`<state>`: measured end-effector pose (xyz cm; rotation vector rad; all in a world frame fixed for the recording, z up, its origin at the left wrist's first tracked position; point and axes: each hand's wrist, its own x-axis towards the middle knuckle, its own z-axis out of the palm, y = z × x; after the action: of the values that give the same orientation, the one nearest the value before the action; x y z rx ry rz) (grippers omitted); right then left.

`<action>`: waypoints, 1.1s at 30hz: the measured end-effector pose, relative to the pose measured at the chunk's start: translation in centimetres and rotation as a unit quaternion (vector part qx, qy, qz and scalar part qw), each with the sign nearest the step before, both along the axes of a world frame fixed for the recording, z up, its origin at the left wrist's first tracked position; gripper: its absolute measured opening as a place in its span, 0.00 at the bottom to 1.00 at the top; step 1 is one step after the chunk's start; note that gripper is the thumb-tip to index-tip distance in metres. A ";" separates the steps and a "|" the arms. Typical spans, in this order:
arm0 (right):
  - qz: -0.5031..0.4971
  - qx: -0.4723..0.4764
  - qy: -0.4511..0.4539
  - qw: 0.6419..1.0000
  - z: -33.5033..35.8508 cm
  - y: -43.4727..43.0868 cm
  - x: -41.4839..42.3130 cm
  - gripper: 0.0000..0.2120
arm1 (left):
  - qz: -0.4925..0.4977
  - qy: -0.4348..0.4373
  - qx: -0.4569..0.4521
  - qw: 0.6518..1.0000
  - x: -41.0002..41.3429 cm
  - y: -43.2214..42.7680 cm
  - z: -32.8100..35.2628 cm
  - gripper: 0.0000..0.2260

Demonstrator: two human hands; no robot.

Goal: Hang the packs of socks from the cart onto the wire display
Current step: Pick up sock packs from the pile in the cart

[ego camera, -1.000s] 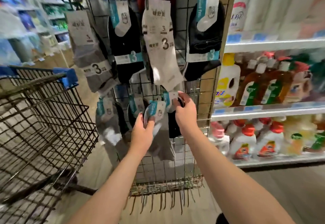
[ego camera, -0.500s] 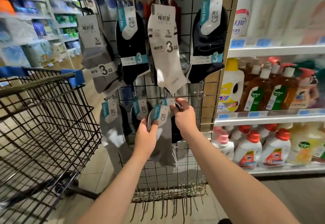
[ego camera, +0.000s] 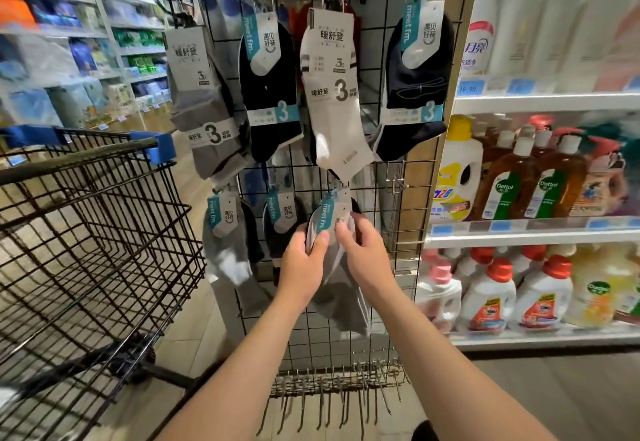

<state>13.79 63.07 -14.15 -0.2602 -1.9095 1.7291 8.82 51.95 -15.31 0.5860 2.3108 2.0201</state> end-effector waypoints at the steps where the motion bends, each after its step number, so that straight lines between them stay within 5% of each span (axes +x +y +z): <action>1: -0.006 0.003 -0.005 1.000 0.0 0.0 -0.1 0.09 | -0.006 -0.005 -0.007 1.000 -0.1 0.0 0.0 0.11; 5: -0.081 -0.031 0.023 0.996 -0.3 0.3 -0.6 0.06 | 0.055 0.046 -0.018 0.997 -1.4 -0.8 -0.5 0.09; 9: -0.110 -0.052 0.026 0.992 0.0 1.0 -1.0 0.08 | 0.151 0.089 0.031 0.984 -2.6 -2.0 0.0 0.23; 16: -0.084 -0.045 -0.028 0.995 1.5 0.6 -2.6 0.19 | 0.079 0.027 -0.044 0.996 -4.0 -1.5 1.7 0.32; 27: -0.108 -0.044 -0.067 0.991 0.4 0.1 -4.2 0.15 | 0.084 0.011 -0.017 0.996 -4.3 -0.5 1.4 0.32; 33: -0.193 0.054 -0.089 0.976 0.1 0.3 -4.4 0.15 | 0.083 0.007 -0.016 0.996 -4.6 -0.8 1.3 0.31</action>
<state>9.39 63.39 -14.09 -0.7147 -1.9129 1.3788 4.22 51.17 -14.00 0.4196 2.4711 2.0464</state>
